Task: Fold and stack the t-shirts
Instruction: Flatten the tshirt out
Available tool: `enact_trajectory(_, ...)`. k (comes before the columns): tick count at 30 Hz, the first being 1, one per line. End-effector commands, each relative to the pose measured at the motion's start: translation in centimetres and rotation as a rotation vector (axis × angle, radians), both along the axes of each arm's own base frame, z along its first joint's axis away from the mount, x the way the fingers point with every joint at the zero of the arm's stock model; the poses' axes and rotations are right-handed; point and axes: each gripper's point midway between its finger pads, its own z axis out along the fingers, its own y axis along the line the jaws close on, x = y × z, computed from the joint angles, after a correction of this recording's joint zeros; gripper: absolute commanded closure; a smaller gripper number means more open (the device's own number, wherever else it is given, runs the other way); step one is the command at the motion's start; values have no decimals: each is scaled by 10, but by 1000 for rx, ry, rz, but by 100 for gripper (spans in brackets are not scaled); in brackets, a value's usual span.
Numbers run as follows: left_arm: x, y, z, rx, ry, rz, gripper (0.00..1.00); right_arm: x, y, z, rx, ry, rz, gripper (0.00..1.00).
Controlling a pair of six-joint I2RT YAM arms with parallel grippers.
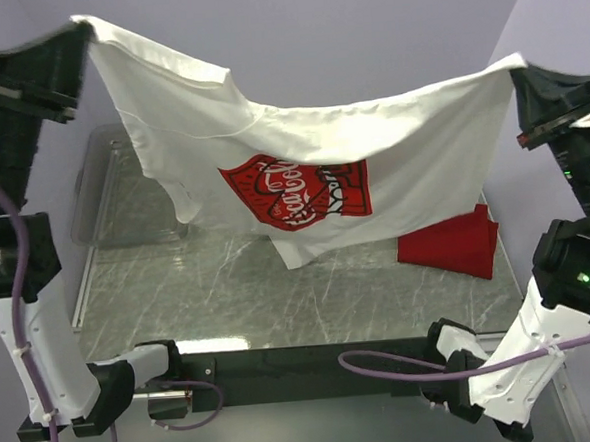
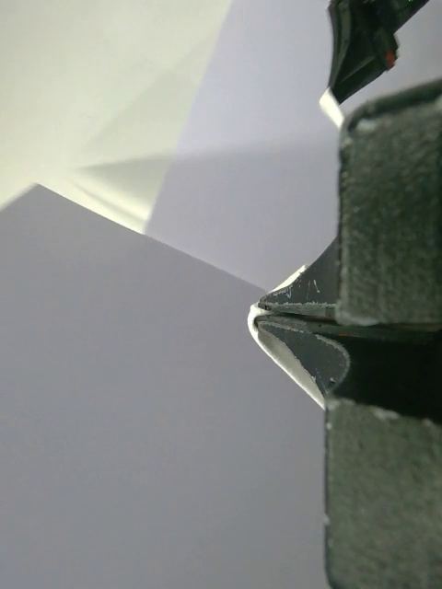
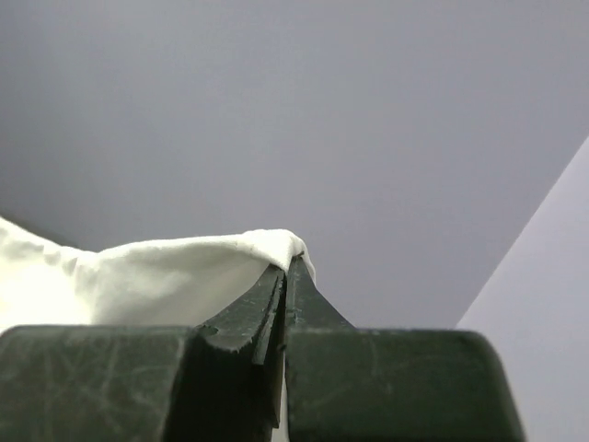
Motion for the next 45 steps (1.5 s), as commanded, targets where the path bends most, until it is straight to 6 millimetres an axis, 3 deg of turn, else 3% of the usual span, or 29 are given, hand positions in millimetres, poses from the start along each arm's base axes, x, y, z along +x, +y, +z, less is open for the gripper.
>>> enact_trajectory(1,38,25,8,-102,63,118,99,46,-34,34,181,-18,-16,100)
enact_trajectory(2,70,24,-10,-90,149,101,99,69,-39,25,207,58,22,100)
enact_trajectory(3,140,24,-54,-83,303,71,99,75,-38,21,225,129,31,100)
enact_trajectory(4,169,14,-84,-81,400,-5,99,116,-57,-7,260,234,22,100)
enact_trajectory(5,190,1,-114,-49,480,-92,99,126,-61,-22,257,275,8,100)
enact_trajectory(6,229,-1,-174,-56,627,-124,100,149,-73,-64,258,369,-27,100)
enact_trajectory(8,246,-3,-218,-59,708,-133,99,154,-77,-98,222,434,-54,100)
enact_trajectory(9,252,-2,-249,-68,751,-135,99,164,-80,-141,193,526,-60,100)
enact_trajectory(11,251,-2,-270,-50,785,-124,99,159,-77,-168,161,563,-53,100)
enact_trajectory(12,253,-1,-285,-49,820,-115,99,163,-78,-199,149,613,-53,100)
enact_trajectory(15,248,2,-299,-27,837,-94,99,159,-73,-222,136,630,-41,100)
enact_trajectory(22,241,2,-307,-3,849,-89,99,162,-59,-233,161,649,10,100)
enact_trajectory(32,246,-1,-327,-10,883,-117,99,165,-35,-249,137,683,52,100)
enact_trajectory(45,246,-2,-313,-13,847,-120,99,174,-30,-245,133,670,64,100)
